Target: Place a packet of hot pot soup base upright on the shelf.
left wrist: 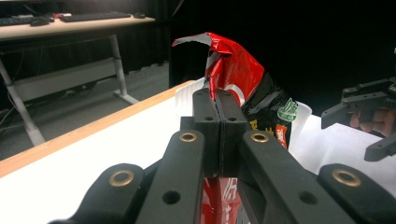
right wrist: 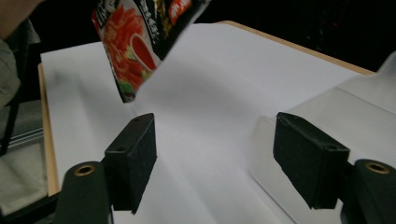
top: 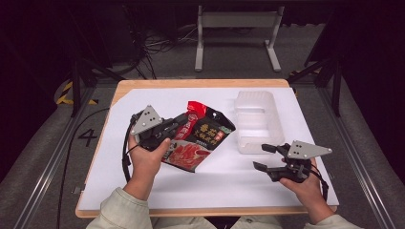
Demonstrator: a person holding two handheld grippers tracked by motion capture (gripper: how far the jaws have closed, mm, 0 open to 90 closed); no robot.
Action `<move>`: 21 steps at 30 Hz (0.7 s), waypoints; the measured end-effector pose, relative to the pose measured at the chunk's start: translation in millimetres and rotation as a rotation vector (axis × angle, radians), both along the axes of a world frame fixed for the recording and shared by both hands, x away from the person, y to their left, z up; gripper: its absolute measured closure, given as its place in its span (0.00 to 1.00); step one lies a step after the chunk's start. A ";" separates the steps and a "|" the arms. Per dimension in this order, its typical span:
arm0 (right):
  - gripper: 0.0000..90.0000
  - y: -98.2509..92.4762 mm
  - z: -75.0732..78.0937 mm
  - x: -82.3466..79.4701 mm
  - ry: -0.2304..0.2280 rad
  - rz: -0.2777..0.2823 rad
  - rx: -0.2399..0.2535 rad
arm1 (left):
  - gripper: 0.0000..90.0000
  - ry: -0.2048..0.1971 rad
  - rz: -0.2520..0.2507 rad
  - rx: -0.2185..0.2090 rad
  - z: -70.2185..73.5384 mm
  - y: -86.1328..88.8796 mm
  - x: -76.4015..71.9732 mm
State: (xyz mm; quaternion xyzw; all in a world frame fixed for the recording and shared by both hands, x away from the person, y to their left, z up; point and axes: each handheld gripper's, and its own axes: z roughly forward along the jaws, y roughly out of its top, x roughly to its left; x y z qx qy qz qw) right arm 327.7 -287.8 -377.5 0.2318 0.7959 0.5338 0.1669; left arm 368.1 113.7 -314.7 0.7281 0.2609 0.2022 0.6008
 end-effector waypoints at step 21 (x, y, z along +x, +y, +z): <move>0.30 70.0 11.1 30.7 0.020 0.108 0.062 | 0.99 -0.018 -0.048 -0.012 5.0 -9.9 -10.0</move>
